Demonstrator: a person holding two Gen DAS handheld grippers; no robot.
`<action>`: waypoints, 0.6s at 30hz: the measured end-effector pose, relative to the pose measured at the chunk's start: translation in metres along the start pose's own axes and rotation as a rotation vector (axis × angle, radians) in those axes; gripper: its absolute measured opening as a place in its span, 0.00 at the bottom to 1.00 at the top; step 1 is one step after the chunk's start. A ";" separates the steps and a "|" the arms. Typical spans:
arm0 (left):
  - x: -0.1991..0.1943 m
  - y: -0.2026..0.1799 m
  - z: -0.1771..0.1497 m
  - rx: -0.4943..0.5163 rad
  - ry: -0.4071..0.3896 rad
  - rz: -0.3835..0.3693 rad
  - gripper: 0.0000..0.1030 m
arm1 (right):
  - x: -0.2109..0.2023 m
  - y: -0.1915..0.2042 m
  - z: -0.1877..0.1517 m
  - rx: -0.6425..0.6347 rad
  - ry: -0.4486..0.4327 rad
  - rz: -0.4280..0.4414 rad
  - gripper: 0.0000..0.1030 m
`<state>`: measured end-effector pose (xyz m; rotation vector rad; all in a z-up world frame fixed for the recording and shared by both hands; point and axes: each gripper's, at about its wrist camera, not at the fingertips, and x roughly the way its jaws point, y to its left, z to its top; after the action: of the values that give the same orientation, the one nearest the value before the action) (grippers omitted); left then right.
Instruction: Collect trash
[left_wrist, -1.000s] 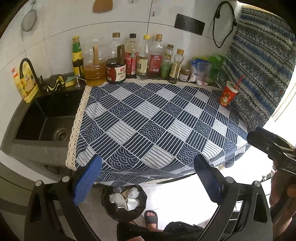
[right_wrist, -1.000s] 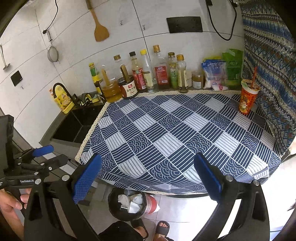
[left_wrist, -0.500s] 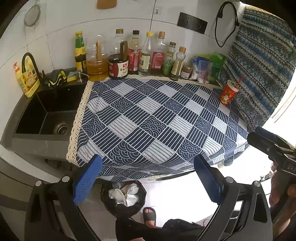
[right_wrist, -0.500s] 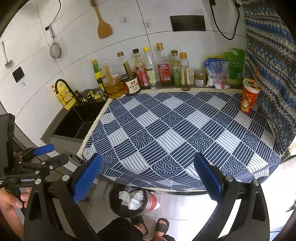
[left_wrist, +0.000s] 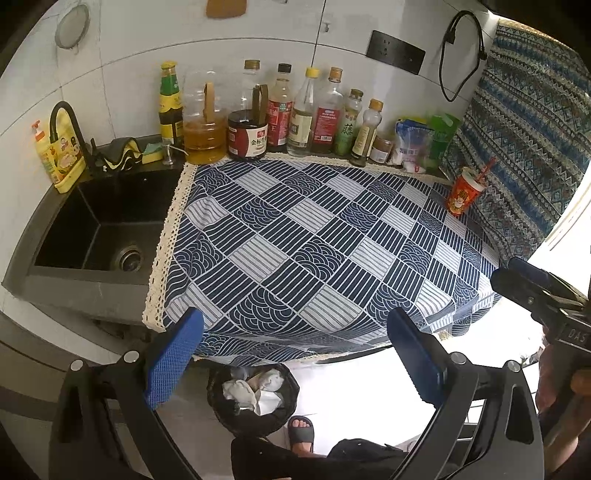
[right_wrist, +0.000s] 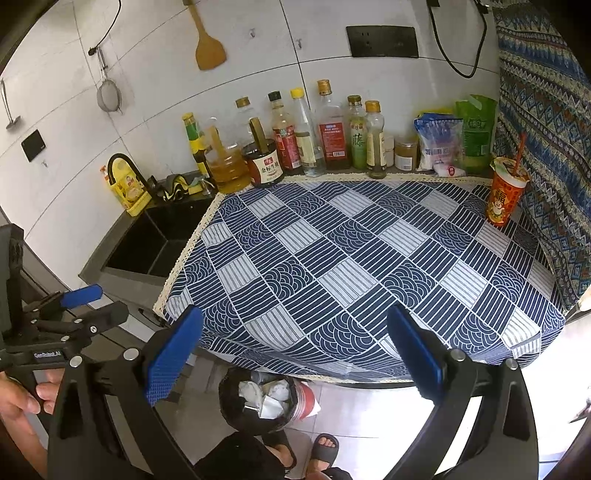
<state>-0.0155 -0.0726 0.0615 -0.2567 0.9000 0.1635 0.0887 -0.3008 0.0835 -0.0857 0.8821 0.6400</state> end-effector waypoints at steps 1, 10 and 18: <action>0.000 0.001 0.000 -0.001 0.000 -0.001 0.94 | 0.000 0.000 0.000 0.003 0.002 0.002 0.96; 0.000 0.004 0.001 -0.003 0.002 -0.001 0.94 | 0.007 0.004 0.001 0.007 0.010 0.006 0.96; 0.000 0.004 -0.003 -0.004 0.000 0.000 0.94 | 0.008 0.004 0.000 0.004 0.012 0.005 0.96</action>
<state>-0.0189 -0.0694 0.0591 -0.2606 0.8995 0.1651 0.0902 -0.2938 0.0781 -0.0844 0.8955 0.6429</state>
